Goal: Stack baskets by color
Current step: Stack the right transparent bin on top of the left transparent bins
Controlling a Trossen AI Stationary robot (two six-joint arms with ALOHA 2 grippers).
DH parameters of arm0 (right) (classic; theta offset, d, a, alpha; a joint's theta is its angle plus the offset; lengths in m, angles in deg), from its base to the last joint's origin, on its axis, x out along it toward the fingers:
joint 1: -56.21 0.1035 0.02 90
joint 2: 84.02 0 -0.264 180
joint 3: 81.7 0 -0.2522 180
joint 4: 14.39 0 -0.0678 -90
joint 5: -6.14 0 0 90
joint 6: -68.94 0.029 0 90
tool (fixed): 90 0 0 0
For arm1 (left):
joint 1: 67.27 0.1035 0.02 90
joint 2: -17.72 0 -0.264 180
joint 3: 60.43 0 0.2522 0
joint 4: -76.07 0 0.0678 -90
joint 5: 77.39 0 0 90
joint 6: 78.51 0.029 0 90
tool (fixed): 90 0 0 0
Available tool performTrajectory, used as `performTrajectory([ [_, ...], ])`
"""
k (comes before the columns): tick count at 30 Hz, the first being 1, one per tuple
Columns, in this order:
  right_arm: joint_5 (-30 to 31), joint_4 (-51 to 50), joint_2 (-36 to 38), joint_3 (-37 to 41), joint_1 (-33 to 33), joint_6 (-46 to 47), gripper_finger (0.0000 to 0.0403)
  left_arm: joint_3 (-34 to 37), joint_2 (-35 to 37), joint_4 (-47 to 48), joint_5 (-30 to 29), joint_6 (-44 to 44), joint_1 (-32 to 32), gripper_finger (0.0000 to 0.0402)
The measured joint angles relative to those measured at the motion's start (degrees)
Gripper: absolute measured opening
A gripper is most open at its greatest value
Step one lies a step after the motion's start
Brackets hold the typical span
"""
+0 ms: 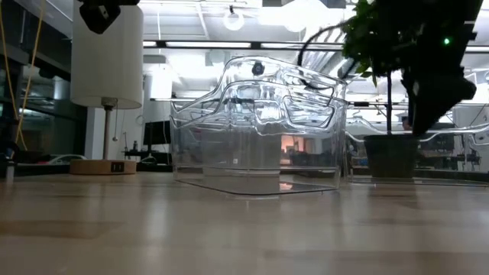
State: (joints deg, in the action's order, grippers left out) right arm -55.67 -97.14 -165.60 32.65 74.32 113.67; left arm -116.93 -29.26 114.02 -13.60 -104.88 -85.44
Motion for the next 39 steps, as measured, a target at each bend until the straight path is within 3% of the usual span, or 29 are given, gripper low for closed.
performTrajectory([
  [16, -9.10, 12.19, 0.02, 11.14, -8.39, -13.73, 0.0208, 0.00, 0.00, -0.02, -0.18, -0.55, 0.04, 0.0000],
  [20, -10.89, 12.31, 0.02, 11.04, -8.08, -13.83, 0.0164, 0.00, 0.00, -0.04, -0.18, -0.63, 0.04, 0.0000],
  [27, -12.70, 12.06, 0.02, 9.10, -6.73, -13.88, 0.0018, 0.00, 0.00, -0.06, -0.15, -0.66, 0.04, 0.0000],
  [39, -20.91, 9.57, 0.00, 3.20, -4.53, -14.32, 0.0002, 0.00, 0.00, -0.02, 0.06, -1.53, 0.04, 0.0000],
])
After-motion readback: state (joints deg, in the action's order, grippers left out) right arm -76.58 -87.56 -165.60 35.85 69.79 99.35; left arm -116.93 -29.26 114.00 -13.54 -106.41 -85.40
